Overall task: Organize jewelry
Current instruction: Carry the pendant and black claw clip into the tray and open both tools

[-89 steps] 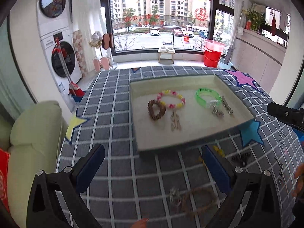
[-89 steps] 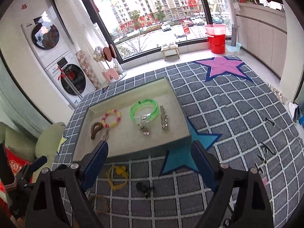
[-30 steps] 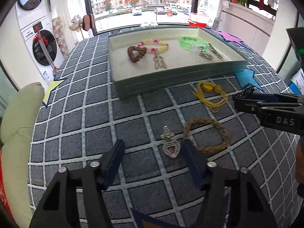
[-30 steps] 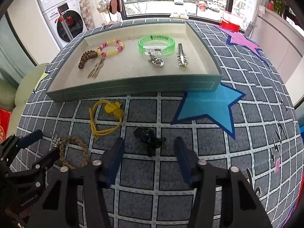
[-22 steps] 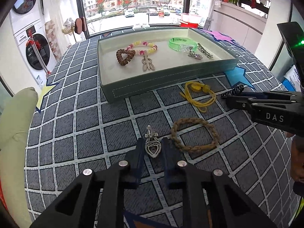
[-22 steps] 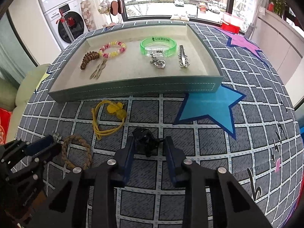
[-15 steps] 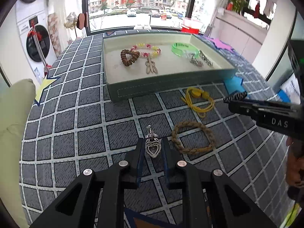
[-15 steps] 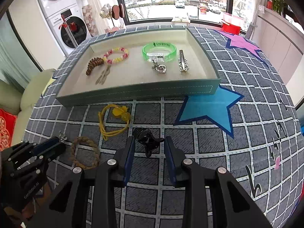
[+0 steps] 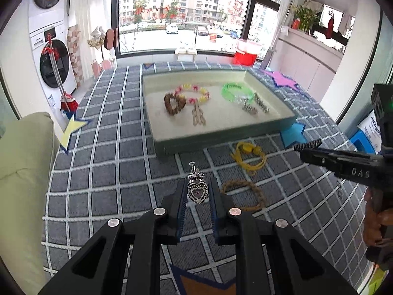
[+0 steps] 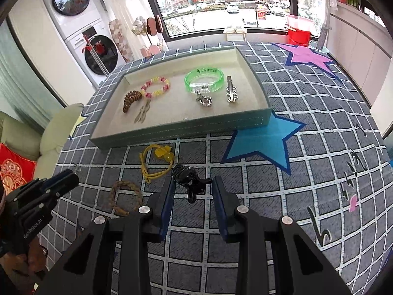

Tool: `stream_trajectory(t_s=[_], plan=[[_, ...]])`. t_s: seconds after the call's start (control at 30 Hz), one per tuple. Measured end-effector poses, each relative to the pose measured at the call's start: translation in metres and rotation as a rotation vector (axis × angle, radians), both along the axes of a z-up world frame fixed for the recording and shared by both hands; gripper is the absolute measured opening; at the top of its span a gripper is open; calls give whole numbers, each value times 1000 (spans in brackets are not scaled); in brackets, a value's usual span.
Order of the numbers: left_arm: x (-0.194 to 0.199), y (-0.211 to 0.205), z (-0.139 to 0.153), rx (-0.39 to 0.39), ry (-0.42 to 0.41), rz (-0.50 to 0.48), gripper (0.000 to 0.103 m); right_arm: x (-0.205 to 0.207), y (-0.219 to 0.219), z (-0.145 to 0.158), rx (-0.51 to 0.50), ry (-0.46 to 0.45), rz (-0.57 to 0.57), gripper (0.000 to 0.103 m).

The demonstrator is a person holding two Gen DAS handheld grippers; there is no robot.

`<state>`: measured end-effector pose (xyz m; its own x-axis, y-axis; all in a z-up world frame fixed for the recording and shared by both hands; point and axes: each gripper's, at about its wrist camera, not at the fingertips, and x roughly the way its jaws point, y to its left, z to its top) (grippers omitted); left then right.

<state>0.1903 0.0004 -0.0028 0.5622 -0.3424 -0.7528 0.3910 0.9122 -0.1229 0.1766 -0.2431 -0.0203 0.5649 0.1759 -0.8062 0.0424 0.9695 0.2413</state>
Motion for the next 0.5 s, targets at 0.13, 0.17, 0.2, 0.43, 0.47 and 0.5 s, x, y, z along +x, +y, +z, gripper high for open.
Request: stream_trajectory(t_s=[0.13,0.17,0.2,0.43,0.47,0.5], plan=[[5,-2,13,-19,-18,-4,32,2,-7,12,14,-22,-8,34],[6,-3,15,-19,-23,-4,32,3,-9,15,15,-28,-11,34],[8,-4,18,-20,-28,-4,32,5,-10,18,11,-35,-13,34],[28,-10,25,-23,-44,4,32,23,-23,38,-2,-76,-26,34],[32,-11,26,-26,-45,5,32,27,-25,40,-2,-79,-28,34],[37,-12,28,-30,-46,8,32,30,-26,42,-1,-82,-28,34]])
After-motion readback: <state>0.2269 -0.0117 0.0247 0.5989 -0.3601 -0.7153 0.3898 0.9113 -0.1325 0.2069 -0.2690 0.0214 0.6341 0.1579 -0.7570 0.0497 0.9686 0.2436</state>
